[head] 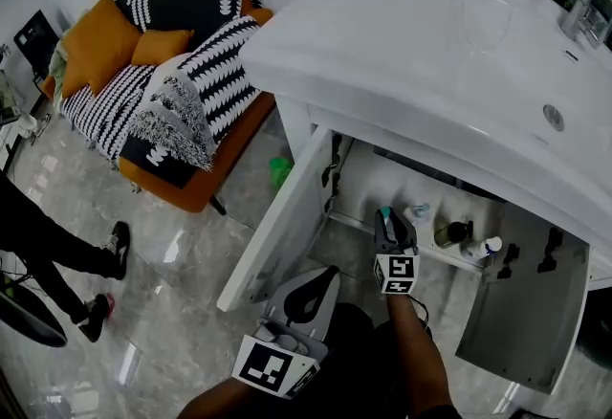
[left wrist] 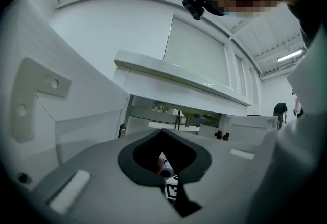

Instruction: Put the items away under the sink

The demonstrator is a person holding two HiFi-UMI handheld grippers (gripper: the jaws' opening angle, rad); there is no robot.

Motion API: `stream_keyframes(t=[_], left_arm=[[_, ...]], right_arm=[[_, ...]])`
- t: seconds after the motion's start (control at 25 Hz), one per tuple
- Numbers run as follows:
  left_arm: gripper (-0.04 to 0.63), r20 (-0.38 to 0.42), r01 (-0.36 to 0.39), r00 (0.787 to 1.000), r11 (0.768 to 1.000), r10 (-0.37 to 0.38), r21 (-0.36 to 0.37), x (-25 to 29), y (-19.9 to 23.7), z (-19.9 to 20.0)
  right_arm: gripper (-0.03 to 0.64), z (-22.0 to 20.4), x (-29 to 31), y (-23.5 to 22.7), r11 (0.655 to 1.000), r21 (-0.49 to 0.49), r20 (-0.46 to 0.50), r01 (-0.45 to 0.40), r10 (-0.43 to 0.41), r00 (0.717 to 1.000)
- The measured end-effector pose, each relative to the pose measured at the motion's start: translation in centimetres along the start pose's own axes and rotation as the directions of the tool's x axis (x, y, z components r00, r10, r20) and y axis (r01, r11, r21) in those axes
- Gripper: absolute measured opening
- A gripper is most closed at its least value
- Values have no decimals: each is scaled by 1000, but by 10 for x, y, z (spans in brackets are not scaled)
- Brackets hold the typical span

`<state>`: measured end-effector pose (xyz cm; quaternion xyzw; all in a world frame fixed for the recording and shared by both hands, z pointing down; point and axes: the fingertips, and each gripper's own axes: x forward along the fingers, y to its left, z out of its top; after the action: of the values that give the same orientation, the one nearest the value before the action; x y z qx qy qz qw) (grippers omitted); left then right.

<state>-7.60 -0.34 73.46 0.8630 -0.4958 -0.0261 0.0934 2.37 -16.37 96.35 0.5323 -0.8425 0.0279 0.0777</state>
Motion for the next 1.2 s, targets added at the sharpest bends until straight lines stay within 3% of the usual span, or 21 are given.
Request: stream_keyframes(t=[0.2, 1.2], left_arm=[[8, -22, 35, 999, 999, -36, -37, 1, 0, -4], [9, -35, 38, 999, 998, -40, -52, 1, 8, -14]], right_arm=[[103, -5, 14, -2, 1000, 9, 7, 19, -19, 1000], [106, -23, 38, -10, 998, 1, -8, 60, -60, 998]])
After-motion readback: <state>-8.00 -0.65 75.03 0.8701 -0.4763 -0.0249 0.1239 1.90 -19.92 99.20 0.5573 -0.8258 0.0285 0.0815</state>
